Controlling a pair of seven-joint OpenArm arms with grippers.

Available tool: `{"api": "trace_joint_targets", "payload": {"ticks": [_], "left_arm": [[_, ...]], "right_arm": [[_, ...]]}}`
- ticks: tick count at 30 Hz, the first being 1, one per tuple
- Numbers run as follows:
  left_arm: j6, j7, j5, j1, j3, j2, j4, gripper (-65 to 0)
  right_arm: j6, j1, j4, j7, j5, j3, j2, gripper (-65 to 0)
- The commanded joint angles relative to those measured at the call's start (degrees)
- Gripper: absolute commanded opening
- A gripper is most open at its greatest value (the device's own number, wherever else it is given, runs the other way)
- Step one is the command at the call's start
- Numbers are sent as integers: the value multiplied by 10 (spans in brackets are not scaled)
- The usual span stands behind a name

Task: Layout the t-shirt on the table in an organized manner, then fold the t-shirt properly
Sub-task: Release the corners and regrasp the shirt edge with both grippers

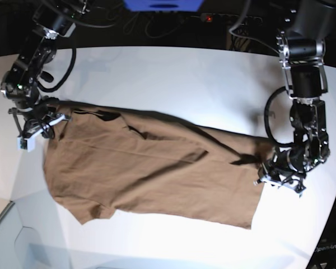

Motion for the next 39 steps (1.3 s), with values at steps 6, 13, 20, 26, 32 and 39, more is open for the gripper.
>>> {"api": "trace_joint_targets", "payload": {"ticks": [6, 13, 20, 26, 32, 39], "left_arm": [[3, -9, -4, -15, -3, -7, 9, -499], [0, -2, -8, -2, -7, -14, 16, -293], [1, -8, -5, 56, -69, -16, 49, -229], [0, -9, -5, 77, -97, -20, 44, -225], [0, -9, -4, 79, -96, -21, 45, -225], [4, -9, -3, 79, -94, -21, 41, -225]], "right_arm": [[1, 6, 11, 12, 7, -1, 5, -650], [1, 6, 11, 12, 7, -1, 5, -650], [1, 7, 12, 8, 5, 2, 6, -650], [1, 5, 12, 8, 4, -1, 6, -548], [1, 0, 12, 8, 4, -1, 7, -381], [1, -1, 12, 8, 4, 3, 15, -313]]}}
